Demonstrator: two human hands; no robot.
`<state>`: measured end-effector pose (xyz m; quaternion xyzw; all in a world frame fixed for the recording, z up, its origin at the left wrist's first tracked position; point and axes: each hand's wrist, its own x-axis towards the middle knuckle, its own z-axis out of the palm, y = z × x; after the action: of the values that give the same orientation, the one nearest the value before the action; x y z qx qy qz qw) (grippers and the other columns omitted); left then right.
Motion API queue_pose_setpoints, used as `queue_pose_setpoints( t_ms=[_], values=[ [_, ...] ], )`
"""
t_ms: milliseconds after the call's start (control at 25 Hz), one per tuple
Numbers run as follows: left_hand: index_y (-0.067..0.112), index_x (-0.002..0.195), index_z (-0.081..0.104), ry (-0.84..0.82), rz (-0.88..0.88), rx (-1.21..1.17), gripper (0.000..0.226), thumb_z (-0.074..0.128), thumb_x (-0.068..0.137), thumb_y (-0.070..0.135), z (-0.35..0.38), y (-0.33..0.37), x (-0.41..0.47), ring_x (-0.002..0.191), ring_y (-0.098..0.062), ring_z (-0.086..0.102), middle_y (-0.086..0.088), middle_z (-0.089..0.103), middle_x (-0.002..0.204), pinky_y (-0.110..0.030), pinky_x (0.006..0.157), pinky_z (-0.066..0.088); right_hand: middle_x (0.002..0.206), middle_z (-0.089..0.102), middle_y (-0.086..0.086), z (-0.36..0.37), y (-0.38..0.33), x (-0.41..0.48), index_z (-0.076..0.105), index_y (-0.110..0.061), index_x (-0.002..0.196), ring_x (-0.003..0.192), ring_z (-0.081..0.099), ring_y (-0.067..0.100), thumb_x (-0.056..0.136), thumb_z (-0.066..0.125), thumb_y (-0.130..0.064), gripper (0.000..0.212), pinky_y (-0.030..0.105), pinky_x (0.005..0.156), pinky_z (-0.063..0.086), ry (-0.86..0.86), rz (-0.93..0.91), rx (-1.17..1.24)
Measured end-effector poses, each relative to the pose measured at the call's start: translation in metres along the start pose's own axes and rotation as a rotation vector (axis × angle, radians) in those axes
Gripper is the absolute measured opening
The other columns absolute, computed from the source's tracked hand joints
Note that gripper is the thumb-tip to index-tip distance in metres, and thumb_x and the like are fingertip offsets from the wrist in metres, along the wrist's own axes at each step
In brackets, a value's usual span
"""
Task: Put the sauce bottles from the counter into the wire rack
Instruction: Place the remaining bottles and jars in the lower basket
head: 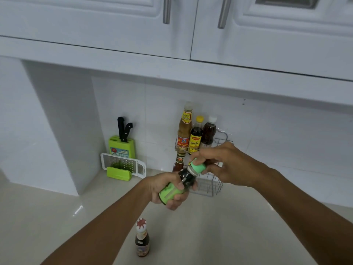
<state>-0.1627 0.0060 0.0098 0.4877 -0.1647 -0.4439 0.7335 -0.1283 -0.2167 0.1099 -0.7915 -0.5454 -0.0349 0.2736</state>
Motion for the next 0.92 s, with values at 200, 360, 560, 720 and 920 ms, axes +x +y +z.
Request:
queue_pose_setpoints(
  t_ms=[200, 360, 560, 720, 920],
  values=[
    [0.015, 0.089, 0.070, 0.673, 0.258, 0.500, 0.022, 0.071, 0.070, 0.003, 0.013, 0.002, 0.015, 0.043, -0.020, 0.054, -0.005, 0.061, 0.060, -0.027, 0.043, 0.044, 0.095, 0.079, -0.001, -0.005, 0.002, -0.003, 0.067, -0.011, 0.107, 0.079, 0.078, 0.008, 0.094, 0.072, -0.013, 0.015, 0.038, 0.075, 0.065, -0.119, 0.345, 0.090],
    [0.032, 0.093, 0.070, 1.101, 0.383, 0.988, 0.037, 0.077, 0.057, 0.039, 0.022, -0.005, 0.033, 0.066, -0.015, 0.065, 0.005, 0.070, 0.074, -0.038, 0.062, 0.057, 0.048, 0.066, 0.015, 0.010, 0.009, 0.002, 0.065, -0.003, 0.066, 0.039, 0.064, 0.025, 0.095, 0.034, -0.072, 0.081, 0.028, 0.045, 0.053, -0.051, 0.807, 0.131],
    [0.017, 0.091, 0.069, 0.802, 0.284, 0.557, 0.019, 0.073, 0.072, 0.013, 0.025, 0.000, 0.034, 0.045, -0.018, 0.053, -0.005, 0.062, 0.064, -0.027, 0.044, 0.045, 0.066, 0.069, -0.004, 0.003, 0.022, 0.000, 0.072, -0.028, 0.100, 0.049, 0.061, 0.011, 0.091, 0.033, -0.075, 0.062, 0.028, 0.057, 0.049, 0.119, 0.544, -0.069],
    [0.011, 0.092, 0.067, 0.442, 0.171, 0.321, 0.016, 0.065, 0.083, -0.002, 0.021, 0.004, 0.024, 0.042, -0.021, 0.049, -0.013, 0.053, 0.062, -0.027, 0.044, 0.039, 0.057, 0.042, -0.008, 0.022, 0.032, 0.000, 0.048, -0.024, 0.069, 0.048, 0.041, 0.014, 0.099, 0.032, -0.048, 0.042, 0.032, 0.048, 0.039, 0.023, 0.122, -0.485],
    [0.006, 0.090, 0.064, 0.697, 0.222, 0.595, 0.016, 0.070, 0.075, 0.003, 0.026, 0.006, 0.030, 0.039, -0.019, 0.049, -0.011, 0.057, 0.061, -0.026, 0.042, 0.042, 0.042, 0.025, -0.003, 0.044, 0.036, 0.007, 0.027, -0.028, 0.050, 0.041, 0.030, 0.011, 0.083, 0.028, -0.035, 0.034, 0.037, 0.046, 0.032, 0.201, 0.298, -0.314]
  ],
)
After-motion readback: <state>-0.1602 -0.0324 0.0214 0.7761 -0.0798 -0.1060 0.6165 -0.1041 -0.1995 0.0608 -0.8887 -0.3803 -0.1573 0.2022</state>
